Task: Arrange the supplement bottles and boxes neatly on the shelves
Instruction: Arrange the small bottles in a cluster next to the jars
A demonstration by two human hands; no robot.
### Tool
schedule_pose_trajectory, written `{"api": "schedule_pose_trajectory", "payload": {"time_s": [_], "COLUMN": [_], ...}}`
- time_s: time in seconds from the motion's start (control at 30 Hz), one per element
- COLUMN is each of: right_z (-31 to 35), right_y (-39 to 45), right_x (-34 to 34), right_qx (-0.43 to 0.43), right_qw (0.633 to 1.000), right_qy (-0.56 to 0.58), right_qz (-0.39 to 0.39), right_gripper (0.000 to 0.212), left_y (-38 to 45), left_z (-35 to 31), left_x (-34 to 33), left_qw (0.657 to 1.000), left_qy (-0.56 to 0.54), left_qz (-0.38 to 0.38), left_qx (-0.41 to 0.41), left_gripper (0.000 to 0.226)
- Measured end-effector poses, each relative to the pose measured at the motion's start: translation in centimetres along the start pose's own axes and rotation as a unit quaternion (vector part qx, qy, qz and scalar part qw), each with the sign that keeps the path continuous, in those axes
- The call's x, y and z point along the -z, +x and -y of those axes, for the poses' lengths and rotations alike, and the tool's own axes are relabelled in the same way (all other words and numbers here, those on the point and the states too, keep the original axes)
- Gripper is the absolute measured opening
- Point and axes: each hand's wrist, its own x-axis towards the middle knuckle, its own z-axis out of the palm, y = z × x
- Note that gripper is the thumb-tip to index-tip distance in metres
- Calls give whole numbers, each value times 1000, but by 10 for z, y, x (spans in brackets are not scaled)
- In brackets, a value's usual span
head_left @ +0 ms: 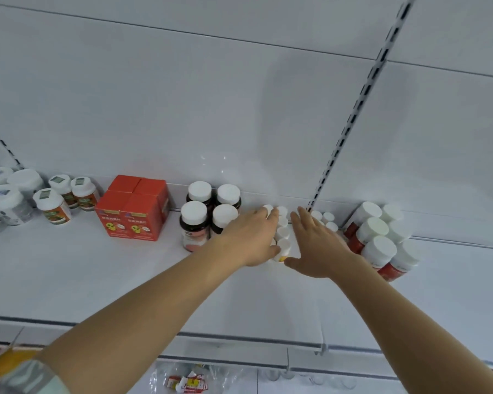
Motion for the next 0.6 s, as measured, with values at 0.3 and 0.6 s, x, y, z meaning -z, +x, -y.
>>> {"api": "schedule_pose_trajectory", "payload": {"time_s": [0.3,0.6], "right_z": [-13,-12], "right_y": [3,10], "right_x": [-25,-33], "right_qx": [64,99], "right_qw": [998,993], "right_qy": [0,-11], "right_qz": [-18,-63], "right_gripper": [88,57], "left_y": [11,11], "left_z": [-16,-11], "left_x": [-35,-47], "left_qw": [994,996], "left_qy": [55,60], "left_qz": [32,0], "left_qx": [94,71], "left_gripper": [74,22]}}
